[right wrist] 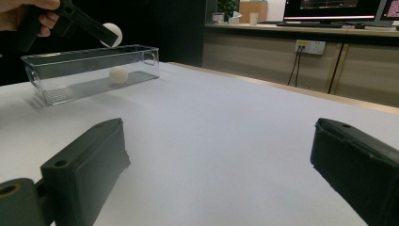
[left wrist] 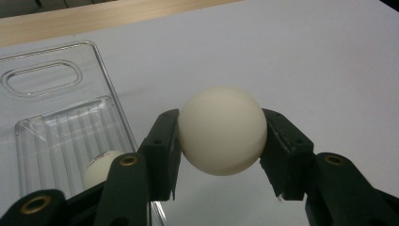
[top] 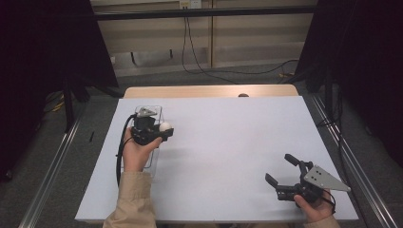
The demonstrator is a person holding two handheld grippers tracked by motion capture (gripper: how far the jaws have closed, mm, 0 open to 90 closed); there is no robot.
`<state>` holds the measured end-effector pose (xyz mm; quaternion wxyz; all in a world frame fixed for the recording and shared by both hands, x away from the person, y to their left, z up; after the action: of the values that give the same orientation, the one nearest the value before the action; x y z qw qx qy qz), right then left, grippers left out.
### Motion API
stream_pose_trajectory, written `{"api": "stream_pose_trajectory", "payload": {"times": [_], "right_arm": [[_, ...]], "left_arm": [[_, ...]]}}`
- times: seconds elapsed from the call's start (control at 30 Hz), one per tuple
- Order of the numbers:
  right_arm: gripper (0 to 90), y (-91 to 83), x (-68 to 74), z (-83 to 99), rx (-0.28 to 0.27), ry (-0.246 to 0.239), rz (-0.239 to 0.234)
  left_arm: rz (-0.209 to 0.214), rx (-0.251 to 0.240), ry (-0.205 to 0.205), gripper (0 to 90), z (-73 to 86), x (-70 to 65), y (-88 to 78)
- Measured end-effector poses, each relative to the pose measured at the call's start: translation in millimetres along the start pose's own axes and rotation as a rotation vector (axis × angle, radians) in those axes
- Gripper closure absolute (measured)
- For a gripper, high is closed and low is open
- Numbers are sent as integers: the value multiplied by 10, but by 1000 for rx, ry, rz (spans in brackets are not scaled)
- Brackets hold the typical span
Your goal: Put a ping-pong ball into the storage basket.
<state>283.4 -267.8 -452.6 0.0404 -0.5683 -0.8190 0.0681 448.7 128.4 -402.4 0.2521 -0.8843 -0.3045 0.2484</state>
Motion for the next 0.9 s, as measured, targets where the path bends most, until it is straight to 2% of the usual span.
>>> {"api": "stream_pose_trajectory", "payload": {"times": [0.63,0.9], "right_arm": [[33,0,2,-1,-1,0,-1],[33,1,1,-1,0,-1,-1]], "left_arm": [[-20,-9,-10,510,21,72,-75],[-28,-27,-18,510,23,100,-109]]}}
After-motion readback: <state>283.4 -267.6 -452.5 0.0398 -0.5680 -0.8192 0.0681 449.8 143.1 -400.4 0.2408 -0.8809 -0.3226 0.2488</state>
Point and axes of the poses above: each handheld gripper's, and its own axes: y roughly forward along the jaws, z roughly out of its underside, x roughly to its left, the point moved 5 cm from there along y, roughly forward along the jaws, and after that the axes turned 14 degrees about z, right-handed, at the moved point
